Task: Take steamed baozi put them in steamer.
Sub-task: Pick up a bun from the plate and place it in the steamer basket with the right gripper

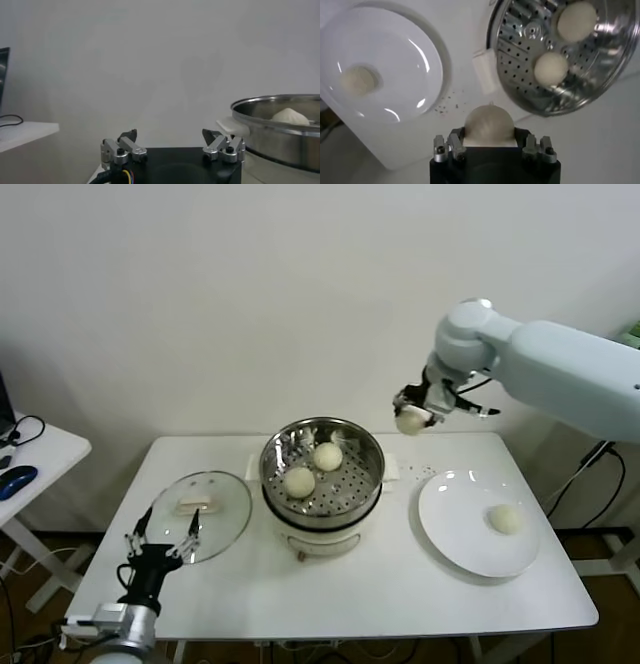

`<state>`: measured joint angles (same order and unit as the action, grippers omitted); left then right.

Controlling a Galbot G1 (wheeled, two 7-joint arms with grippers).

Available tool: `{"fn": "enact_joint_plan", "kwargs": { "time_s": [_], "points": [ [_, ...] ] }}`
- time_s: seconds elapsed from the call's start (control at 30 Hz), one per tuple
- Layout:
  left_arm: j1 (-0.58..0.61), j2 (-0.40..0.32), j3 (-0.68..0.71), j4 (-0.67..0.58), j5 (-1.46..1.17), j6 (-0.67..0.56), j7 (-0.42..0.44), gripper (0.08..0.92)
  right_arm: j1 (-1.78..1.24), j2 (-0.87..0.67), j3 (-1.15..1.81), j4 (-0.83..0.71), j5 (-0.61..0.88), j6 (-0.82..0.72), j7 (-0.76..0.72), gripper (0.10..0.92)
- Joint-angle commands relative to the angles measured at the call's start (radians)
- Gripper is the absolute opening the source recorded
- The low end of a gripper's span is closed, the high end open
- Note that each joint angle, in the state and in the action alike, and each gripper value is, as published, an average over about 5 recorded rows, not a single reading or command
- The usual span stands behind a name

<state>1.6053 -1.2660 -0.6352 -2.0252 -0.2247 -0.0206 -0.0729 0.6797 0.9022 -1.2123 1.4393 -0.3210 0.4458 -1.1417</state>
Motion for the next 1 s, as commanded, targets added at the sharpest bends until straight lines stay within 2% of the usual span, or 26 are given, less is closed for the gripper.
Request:
{"fn": "enact_joint_plan", "kwargs": {
  "time_s": [0.03, 0.5, 1.0],
  "points": [
    [-0.007, 0.026, 0.002, 0.0, -0.012, 0.0, 0.009, 0.823, 0.0, 0.137, 0.011, 0.124, -0.125, 0.087, 0.009, 0.666],
    [-0.045, 0.029, 0.017, -0.01, -0.022, 0.012, 0.023, 0.823, -0.148, 0.318, -0.04, 0.058, -0.141, 0.079, 0.018, 0.667],
    [-0.033, 0.02, 0.02, -0.006, -0.019, 0.01, 0.022, 0.823, -0.194, 0.335, -0.079, 0.041, -0.177, 0.122, 0.021, 0.67]
  ]
}}
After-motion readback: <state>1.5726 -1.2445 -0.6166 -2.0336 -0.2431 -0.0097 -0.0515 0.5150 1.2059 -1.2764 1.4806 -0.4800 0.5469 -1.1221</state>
